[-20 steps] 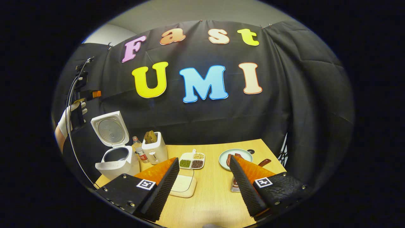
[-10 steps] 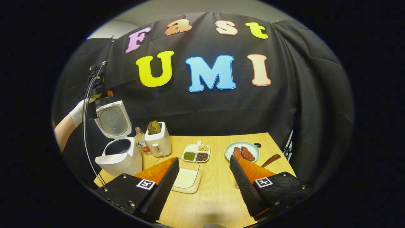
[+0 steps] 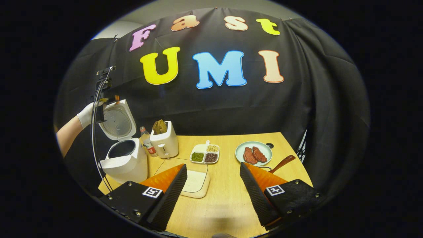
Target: Close the left gripper, press the button to open the rice cooker; take a wooden spoon from the chopstick holder with the right hand, scoop a spoonful of rice and pour it into the rice cooker, then put the wooden spoon back into the chopstick holder.
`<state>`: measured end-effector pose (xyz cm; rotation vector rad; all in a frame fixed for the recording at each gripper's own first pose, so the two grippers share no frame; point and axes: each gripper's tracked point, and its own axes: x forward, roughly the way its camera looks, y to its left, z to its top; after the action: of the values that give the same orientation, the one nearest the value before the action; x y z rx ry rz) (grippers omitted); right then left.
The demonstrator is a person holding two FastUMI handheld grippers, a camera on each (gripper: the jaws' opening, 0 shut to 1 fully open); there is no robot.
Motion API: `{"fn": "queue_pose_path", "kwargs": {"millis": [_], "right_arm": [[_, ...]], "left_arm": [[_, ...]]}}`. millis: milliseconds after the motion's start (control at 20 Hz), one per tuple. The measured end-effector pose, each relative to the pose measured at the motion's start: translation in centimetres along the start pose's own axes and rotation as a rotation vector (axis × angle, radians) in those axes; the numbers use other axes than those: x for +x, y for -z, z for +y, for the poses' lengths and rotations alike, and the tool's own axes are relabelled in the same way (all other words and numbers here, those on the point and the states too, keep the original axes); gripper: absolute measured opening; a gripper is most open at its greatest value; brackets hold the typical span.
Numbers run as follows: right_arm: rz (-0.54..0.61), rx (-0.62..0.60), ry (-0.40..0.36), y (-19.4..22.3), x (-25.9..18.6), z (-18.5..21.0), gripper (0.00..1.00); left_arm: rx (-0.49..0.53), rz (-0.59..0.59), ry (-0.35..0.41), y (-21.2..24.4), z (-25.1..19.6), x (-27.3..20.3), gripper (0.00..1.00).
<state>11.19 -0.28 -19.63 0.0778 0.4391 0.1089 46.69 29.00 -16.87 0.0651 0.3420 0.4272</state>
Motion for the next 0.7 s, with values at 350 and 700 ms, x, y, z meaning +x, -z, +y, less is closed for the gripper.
{"fn": "queue_pose_path", "kwargs": {"millis": [350, 700], "right_arm": [[-0.002, 0.028, -0.027, -0.2, -0.2, 0.6, 0.98], [0.013, 0.062, -0.056, 0.9, -0.6, 0.7, 0.98]], "left_arm": [[-0.031, 0.103, 0.023, 1.3, -0.5, -1.0, 0.96], [-0.056, 0.195, 0.087, 5.0, -1.3, -7.5, 0.96]]}}
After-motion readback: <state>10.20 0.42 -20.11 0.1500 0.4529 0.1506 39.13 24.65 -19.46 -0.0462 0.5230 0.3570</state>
